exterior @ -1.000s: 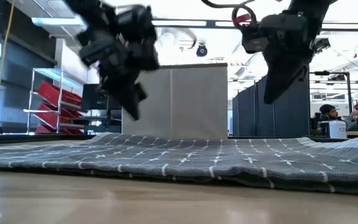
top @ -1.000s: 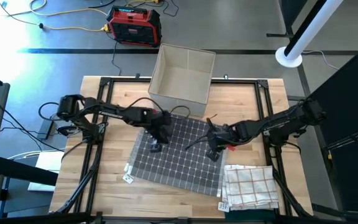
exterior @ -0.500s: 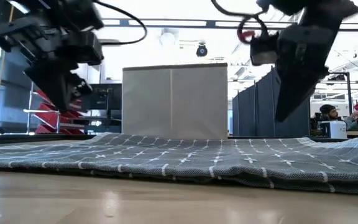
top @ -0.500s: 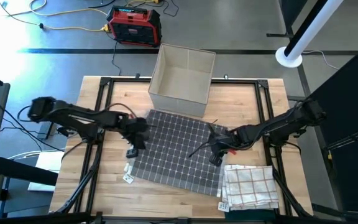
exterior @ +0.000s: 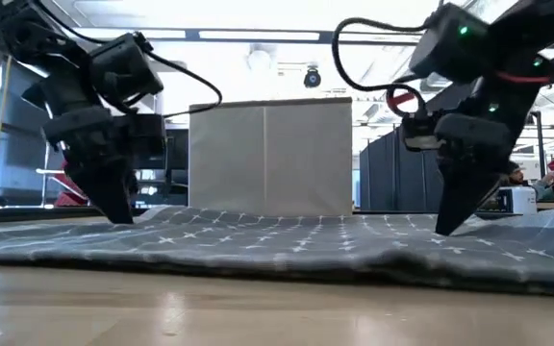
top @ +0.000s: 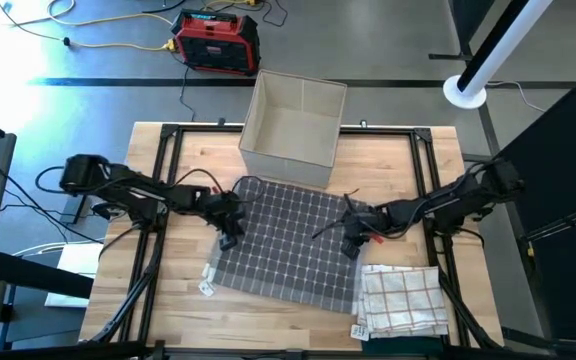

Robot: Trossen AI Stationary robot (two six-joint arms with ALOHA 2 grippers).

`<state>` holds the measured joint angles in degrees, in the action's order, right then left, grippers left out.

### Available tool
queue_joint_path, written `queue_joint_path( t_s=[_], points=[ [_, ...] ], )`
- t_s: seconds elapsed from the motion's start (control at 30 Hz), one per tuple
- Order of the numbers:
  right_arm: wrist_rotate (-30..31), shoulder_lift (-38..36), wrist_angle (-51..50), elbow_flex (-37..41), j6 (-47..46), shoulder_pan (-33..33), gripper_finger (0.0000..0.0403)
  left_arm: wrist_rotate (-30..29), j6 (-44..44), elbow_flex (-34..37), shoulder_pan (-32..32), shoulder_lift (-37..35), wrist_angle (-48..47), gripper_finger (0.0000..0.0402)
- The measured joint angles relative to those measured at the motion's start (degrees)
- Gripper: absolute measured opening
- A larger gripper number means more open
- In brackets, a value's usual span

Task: Fold towel
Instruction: Fold the gray patterned towel

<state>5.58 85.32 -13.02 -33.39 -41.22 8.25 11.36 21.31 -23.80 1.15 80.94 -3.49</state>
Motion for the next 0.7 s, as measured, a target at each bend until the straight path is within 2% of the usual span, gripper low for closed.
queue_joint_path(
  t_s=[0.13,0.27,0.37,0.57,0.7],
  points=[
    [0.4,0.1,2.2,0.1,5.6,-3.8,0.0000,3.7,7.2,0.1,-4.0,0.1,-1.0,0.0000],
    [-0.9,0.1,7.8,0.2,10.0,-7.0,0.0000,4.2,14.0,0.0,-9.4,-0.8,-4.2,0.0000],
    [-2.8,0.1,11.1,0.2,10.9,-8.2,0.0000,2.8,15.6,0.2,-12.0,-2.5,-6.7,0.0000],
    [-4.5,0.1,12.5,0.2,14.0,-8.3,0.0000,-2.4,14.8,-2.3,-10.4,-7.8,-13.4,0.0000],
    [-7.6,0.1,12.8,-1.5,18.1,-8.3,0.0000,-2.5,11.6,-7.0,-8.4,-11.8,-17.4,0.0000]
  ],
)
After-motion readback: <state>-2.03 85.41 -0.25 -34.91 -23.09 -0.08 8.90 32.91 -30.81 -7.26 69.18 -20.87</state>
